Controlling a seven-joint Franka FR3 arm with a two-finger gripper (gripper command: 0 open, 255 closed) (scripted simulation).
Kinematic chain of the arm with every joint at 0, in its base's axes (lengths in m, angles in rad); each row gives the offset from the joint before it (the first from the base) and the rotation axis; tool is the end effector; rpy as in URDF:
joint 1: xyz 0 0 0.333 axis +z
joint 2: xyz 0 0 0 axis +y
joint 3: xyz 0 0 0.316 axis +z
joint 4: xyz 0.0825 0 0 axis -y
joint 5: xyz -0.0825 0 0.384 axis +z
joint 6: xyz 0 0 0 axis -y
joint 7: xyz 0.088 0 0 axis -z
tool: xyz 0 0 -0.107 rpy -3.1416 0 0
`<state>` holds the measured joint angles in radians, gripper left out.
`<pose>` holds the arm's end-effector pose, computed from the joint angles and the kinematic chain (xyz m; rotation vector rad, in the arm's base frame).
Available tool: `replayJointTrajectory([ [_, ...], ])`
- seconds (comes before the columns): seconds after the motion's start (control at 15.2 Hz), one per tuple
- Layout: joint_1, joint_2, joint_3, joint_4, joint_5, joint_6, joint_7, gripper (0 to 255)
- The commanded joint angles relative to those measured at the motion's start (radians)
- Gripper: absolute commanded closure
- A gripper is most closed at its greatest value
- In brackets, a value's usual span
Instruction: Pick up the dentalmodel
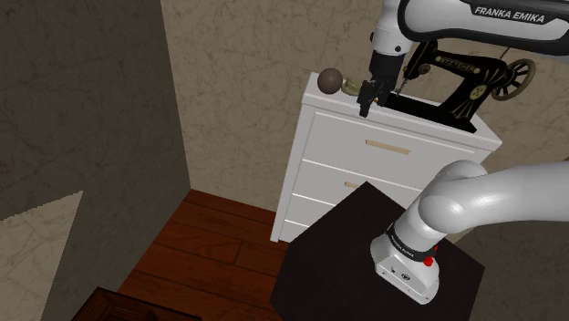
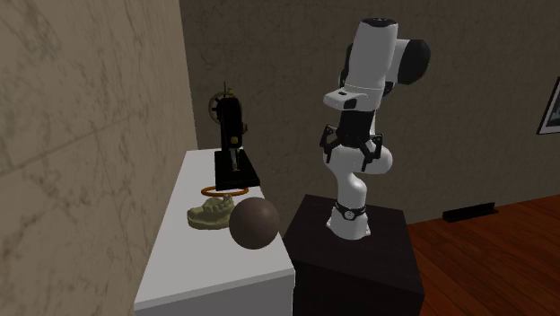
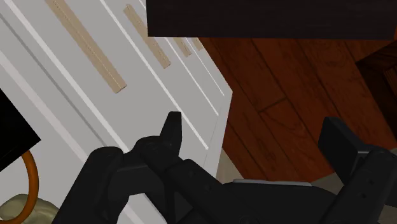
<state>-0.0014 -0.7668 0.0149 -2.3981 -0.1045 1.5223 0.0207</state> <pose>0.3044 -0.0064 0.5617 3.0207 -0.0171 -0.1623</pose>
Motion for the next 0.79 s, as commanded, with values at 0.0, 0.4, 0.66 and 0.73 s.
replayJointTrajectory([
  [0.0, 0.000, 0.000, 0.000, 0.000, 0.000, 0.000, 0.000, 0],
  [0.4, 0.001, 0.100, -0.166, 0.077, -0.094, 0.051, -0.280, 0],
  [0.66, 0.012, 0.202, -0.269, 0.163, -0.126, 0.088, -0.465, 0],
  [0.73, 0.016, 0.232, -0.294, 0.189, -0.130, 0.097, -0.512, 0],
])
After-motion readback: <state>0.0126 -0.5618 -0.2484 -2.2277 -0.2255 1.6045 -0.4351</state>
